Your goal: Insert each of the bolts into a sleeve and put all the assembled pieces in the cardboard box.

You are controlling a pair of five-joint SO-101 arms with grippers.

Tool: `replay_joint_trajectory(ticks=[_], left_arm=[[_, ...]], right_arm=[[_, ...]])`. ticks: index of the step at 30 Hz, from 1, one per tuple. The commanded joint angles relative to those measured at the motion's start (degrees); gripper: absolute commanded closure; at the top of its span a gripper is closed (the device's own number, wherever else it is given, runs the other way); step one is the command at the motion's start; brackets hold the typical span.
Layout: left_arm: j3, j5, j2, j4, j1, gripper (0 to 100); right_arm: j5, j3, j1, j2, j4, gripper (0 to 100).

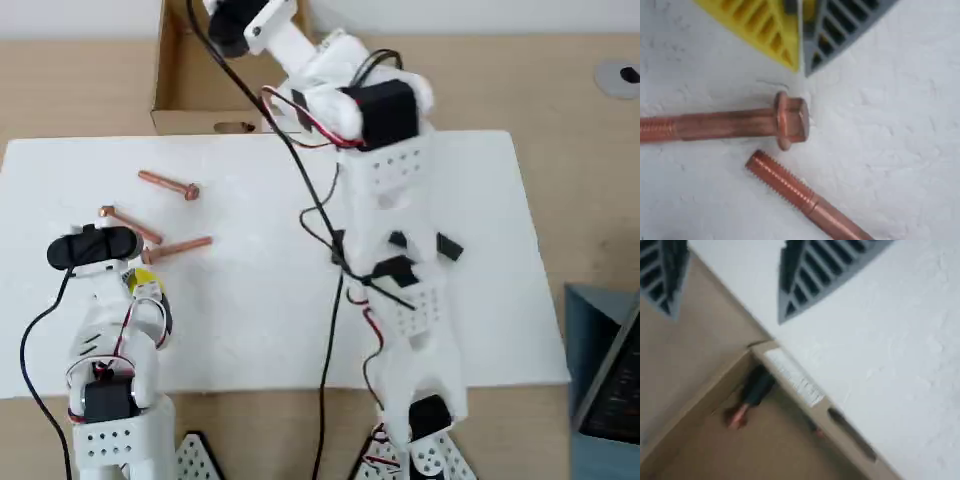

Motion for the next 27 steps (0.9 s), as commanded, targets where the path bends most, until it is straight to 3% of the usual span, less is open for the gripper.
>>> replay_joint_trajectory(ticks=[1, 5, 17, 27], left_arm=[[0.7, 0.4, -0.6, 0.1, -0.4, 100], [0.7, 0.4, -0.6, 0.1, -0.5, 100], [0.7, 0.4, -0.6, 0.1, -0.5, 100], [0.7, 0.4, -0.6, 0.1, -0.6, 100]], right_arm=[[-2.1, 2.8, -0.1, -7.2, 1.3, 85.0], [-5.2, 13.4, 0.0, -16.7, 1.3, 85.0], [-14.2, 66.8, 0.0, -49.1, 1.2, 85.0], [-27.7, 94.8, 0.0, -58.2, 1.1, 85.0]])
